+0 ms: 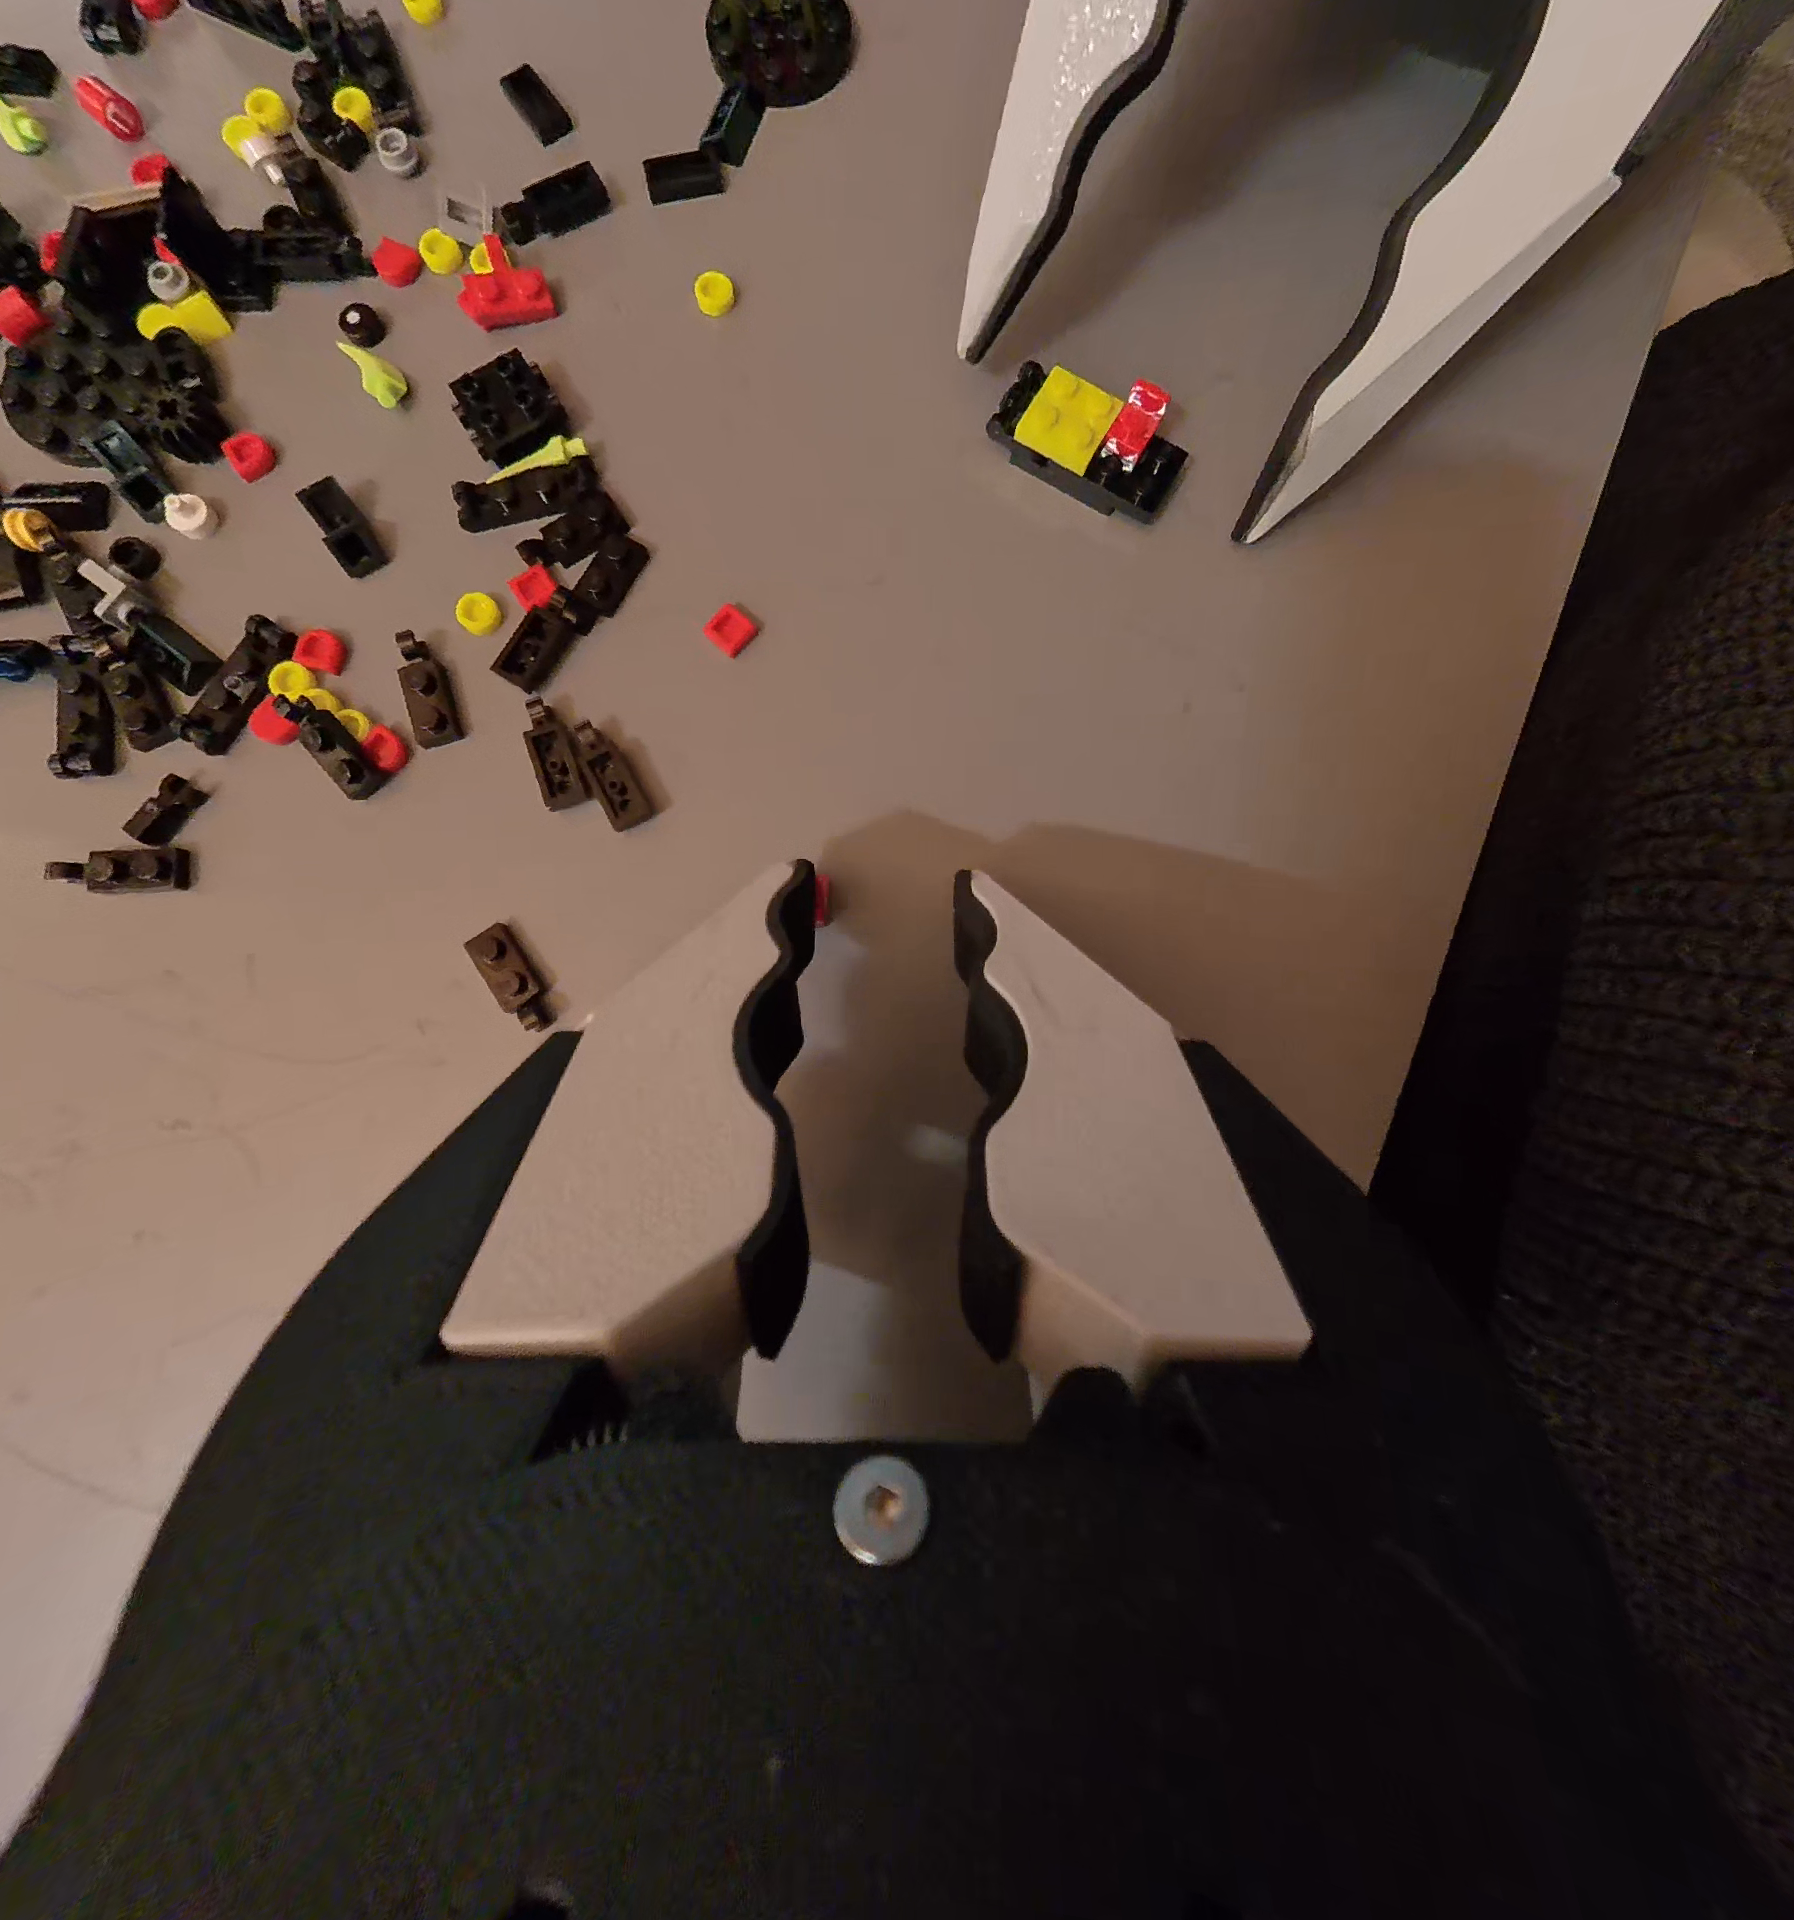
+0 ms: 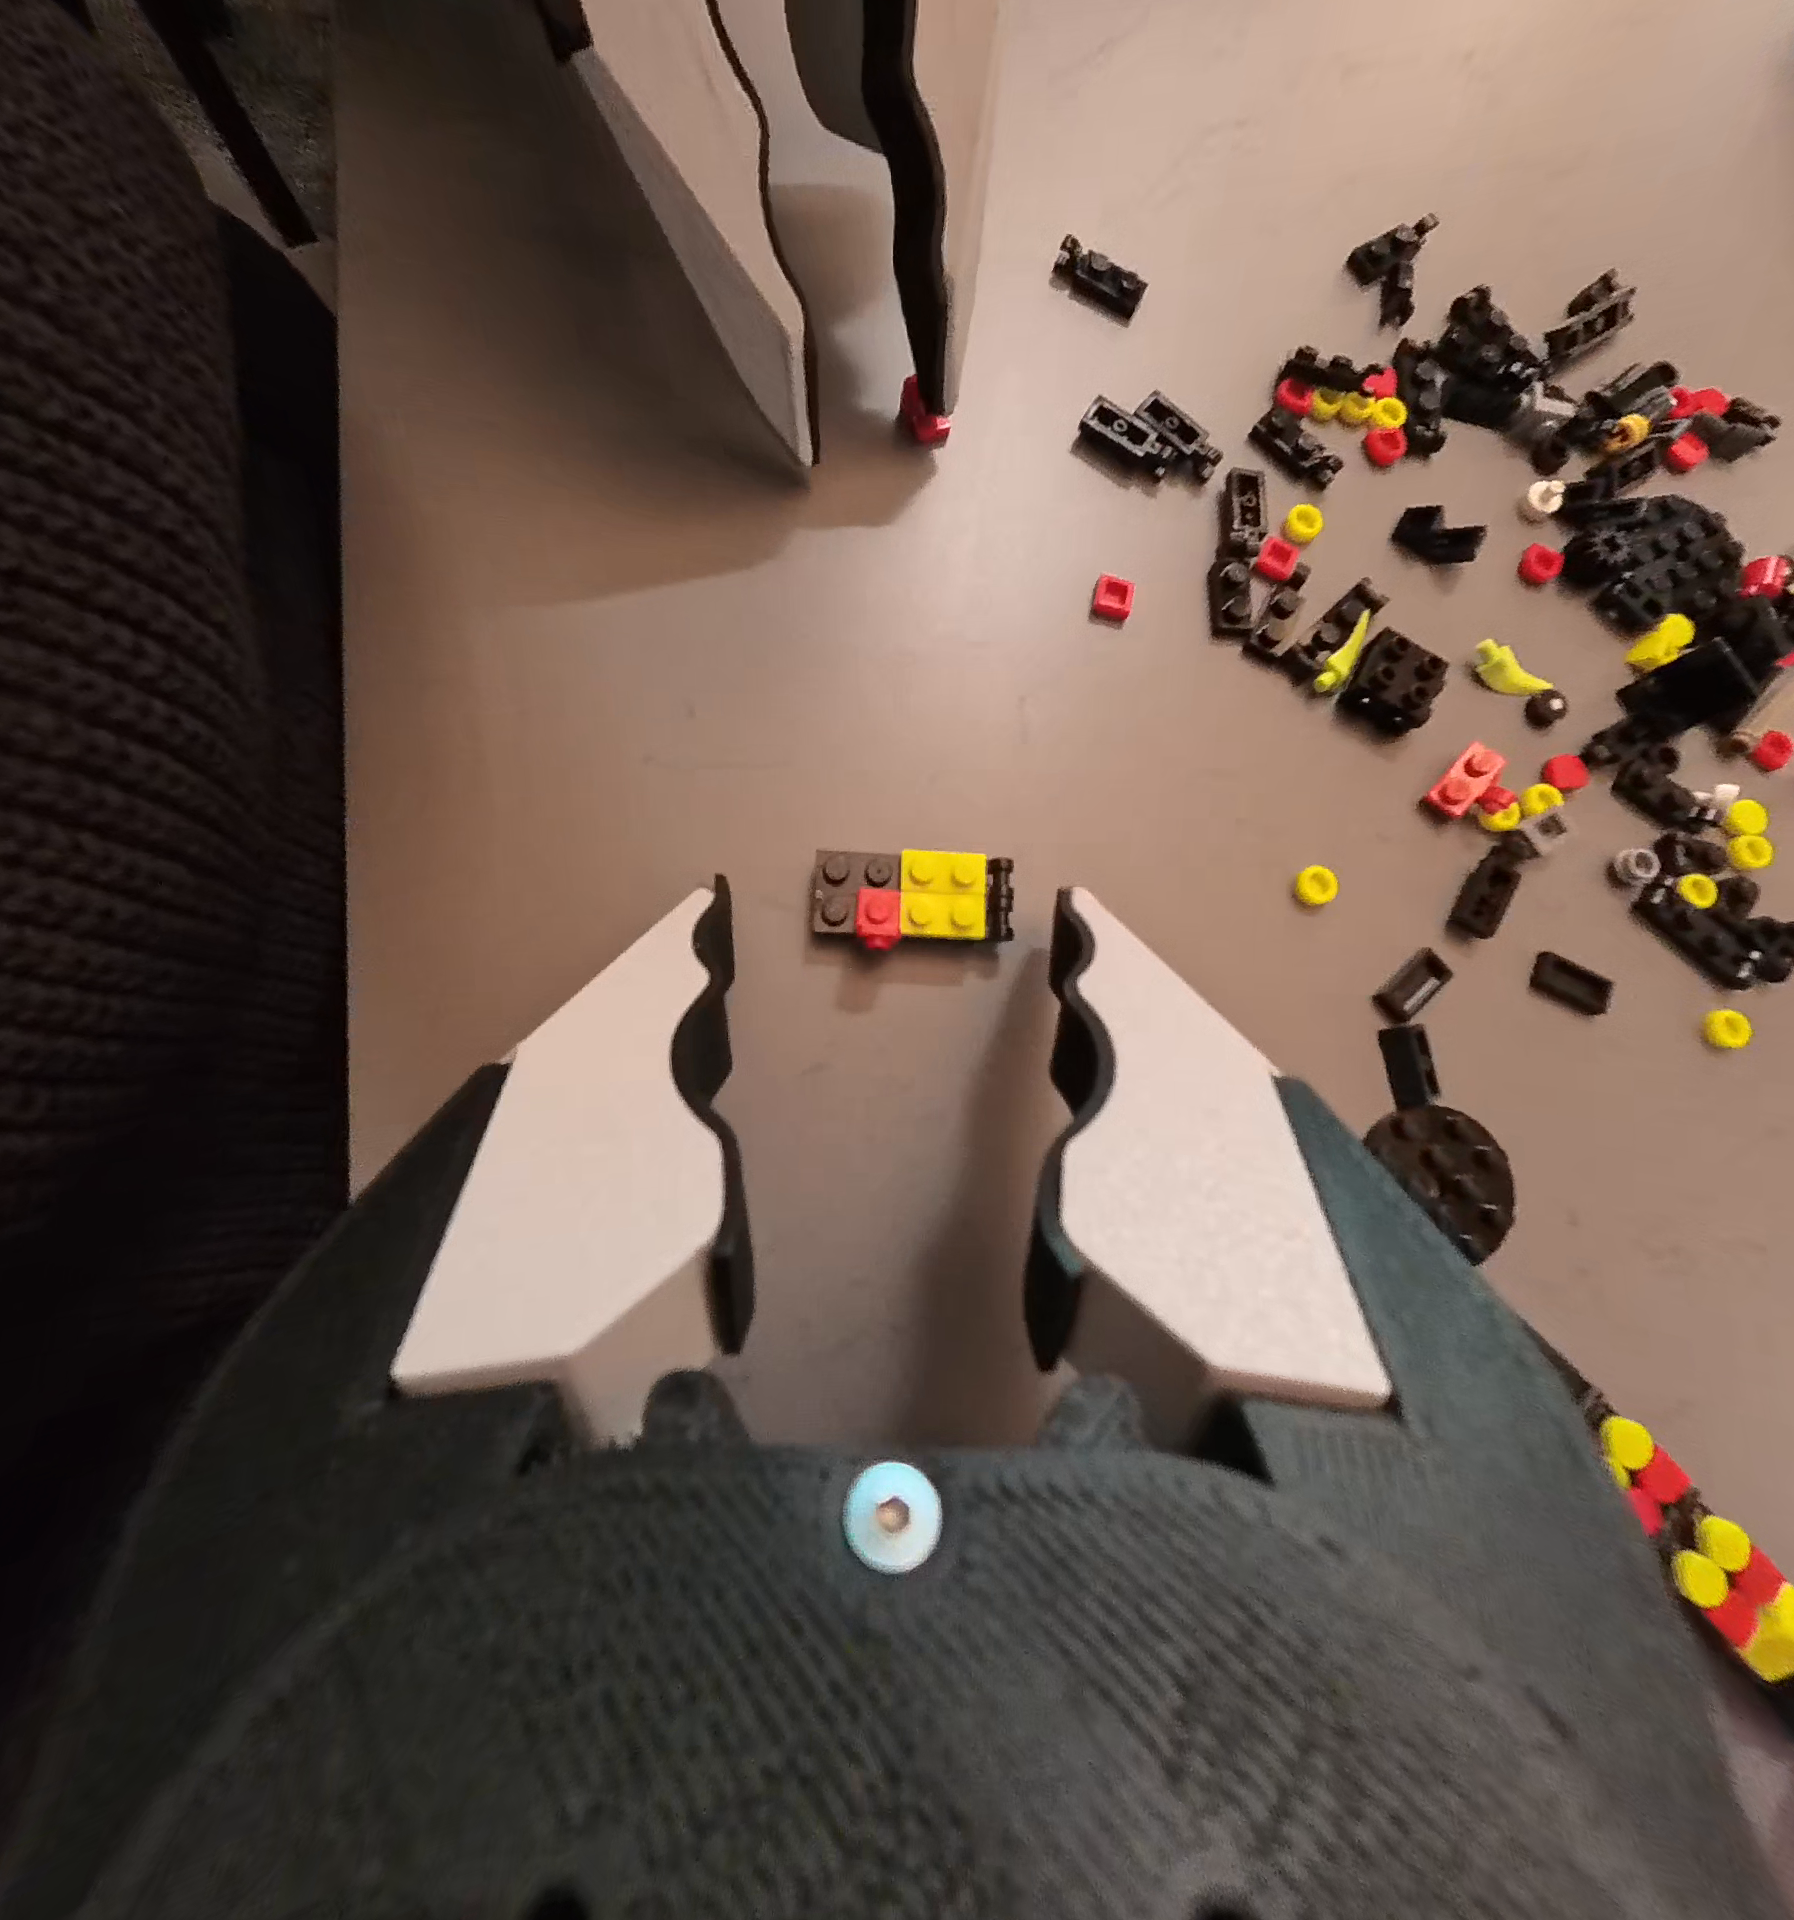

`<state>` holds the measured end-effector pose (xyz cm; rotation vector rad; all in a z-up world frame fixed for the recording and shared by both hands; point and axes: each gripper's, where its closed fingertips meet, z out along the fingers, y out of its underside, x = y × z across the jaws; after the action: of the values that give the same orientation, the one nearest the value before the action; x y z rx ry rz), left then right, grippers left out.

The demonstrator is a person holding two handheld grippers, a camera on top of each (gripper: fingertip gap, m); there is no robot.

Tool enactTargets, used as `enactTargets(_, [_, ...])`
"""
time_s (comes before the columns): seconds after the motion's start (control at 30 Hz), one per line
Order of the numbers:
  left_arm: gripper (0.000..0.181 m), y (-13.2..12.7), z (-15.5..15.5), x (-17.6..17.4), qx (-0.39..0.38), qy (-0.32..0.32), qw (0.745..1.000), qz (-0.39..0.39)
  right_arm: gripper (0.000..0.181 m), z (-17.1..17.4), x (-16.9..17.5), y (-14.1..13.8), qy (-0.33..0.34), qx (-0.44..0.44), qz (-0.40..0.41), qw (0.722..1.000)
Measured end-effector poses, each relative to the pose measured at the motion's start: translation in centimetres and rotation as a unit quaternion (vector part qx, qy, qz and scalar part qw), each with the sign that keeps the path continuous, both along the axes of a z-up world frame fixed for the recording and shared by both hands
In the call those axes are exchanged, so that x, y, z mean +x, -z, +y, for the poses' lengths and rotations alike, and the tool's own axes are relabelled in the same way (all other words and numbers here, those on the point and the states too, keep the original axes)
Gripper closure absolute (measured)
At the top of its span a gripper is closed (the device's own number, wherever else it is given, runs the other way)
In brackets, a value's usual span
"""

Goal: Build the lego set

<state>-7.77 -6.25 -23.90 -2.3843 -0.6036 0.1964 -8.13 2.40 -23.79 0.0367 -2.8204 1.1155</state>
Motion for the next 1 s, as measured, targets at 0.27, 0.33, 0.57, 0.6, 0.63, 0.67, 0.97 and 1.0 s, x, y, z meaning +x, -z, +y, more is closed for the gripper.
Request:
enactTargets(0.27, [0.156, 0.10, -0.04, -0.04, -0.004, -0.002, 1.000, 0.001, 0.121, -0.03, -0.02, 0.08, 0.007, -0.001, -0.011, 1.000])
enactTargets(0.33, [0.156, 0.10, -0.02, -0.05, -0.002, -0.003, 1.000, 0.001, 0.121, 0.00, -0.04, 0.11, 0.010, -0.001, -0.017, 1.000])
enactTargets(0.57, [0.156, 0.10, 0.01, -0.07, 0.003, -0.005, 1.000, -0.002, 0.121, 0.02, -0.07, 0.17, 0.013, -0.001, -0.024, 1.000])
enactTargets(0.6, [0.156, 0.10, 0.01, -0.07, 0.003, -0.005, 1.000, -0.003, 0.121, 0.02, -0.07, 0.17, 0.013, -0.001, -0.025, 1.000])
enactTargets(0.63, [0.156, 0.10, 0.01, -0.07, 0.003, -0.005, 1.000, -0.003, 0.120, 0.02, -0.09, 0.17, 0.014, -0.001, -0.025, 1.000])
enactTargets(0.67, [0.156, 0.11, 0.01, -0.07, 0.003, -0.005, 1.000, -0.002, 0.120, 0.02, -0.08, 0.17, 0.014, -0.001, -0.025, 1.000])
enactTargets(0.97, [0.156, 0.13, 0.02, -0.07, 0.001, -0.004, 1.000, 0.000, 0.120, 0.04, -0.10, 0.21, 0.017, -0.001, -0.031, 0.999])
enactTargets(1.0, [0.156, 0.13, 0.02, -0.07, 0.001, -0.004, 1.000, 0.001, 0.120, 0.05, -0.11, 0.21, 0.017, -0.001, -0.031, 0.999])
